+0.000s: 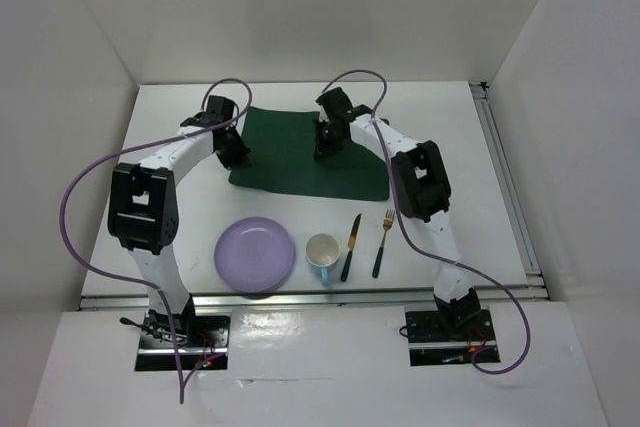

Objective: Set the dinner table for one person

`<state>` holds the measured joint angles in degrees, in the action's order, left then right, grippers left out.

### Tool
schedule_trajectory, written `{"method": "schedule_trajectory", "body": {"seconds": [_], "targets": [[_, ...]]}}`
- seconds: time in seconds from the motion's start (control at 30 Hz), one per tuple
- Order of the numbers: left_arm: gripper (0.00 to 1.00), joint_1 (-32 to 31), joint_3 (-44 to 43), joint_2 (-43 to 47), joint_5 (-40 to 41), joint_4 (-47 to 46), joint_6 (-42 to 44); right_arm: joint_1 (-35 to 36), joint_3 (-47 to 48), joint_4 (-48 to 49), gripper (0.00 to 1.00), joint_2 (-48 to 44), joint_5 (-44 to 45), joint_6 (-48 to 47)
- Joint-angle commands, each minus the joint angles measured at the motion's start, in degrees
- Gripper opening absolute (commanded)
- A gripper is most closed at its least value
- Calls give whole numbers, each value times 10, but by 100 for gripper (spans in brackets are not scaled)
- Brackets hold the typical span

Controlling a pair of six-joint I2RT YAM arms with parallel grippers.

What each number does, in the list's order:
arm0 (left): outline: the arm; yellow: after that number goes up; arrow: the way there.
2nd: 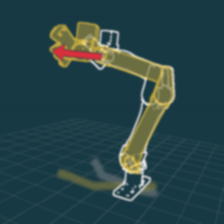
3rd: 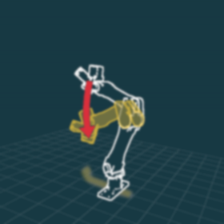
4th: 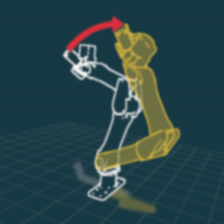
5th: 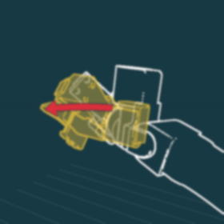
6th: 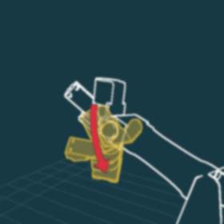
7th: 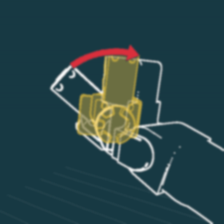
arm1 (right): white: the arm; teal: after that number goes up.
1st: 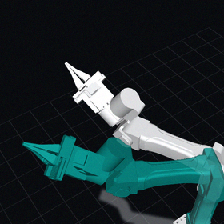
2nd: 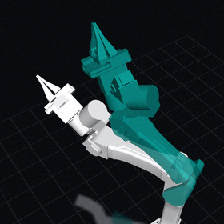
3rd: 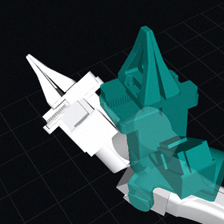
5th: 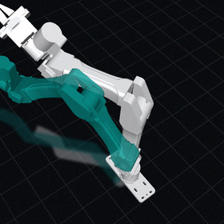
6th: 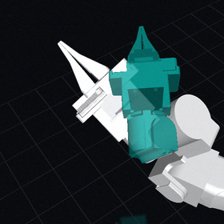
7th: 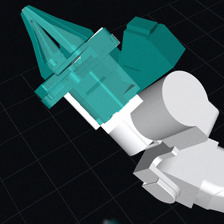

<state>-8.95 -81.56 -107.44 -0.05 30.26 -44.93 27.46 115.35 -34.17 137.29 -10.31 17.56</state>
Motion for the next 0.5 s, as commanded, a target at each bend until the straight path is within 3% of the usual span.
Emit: {"method": "schedule_trajectory", "body": {"seconds": [0.0, 0.2, 0.47], "targets": [[0, 7, 6, -30, -28, -25, 4, -3, -10, -5, 0, -14, 30, 18], [0, 7, 56, -30, -37, -43, -12, -15, -28, 9, 0, -2, 63, 4], [0, 7, 110, -21, -56, -55, -33, -49, 69, -32, 0, 52, 18, 9]]}}
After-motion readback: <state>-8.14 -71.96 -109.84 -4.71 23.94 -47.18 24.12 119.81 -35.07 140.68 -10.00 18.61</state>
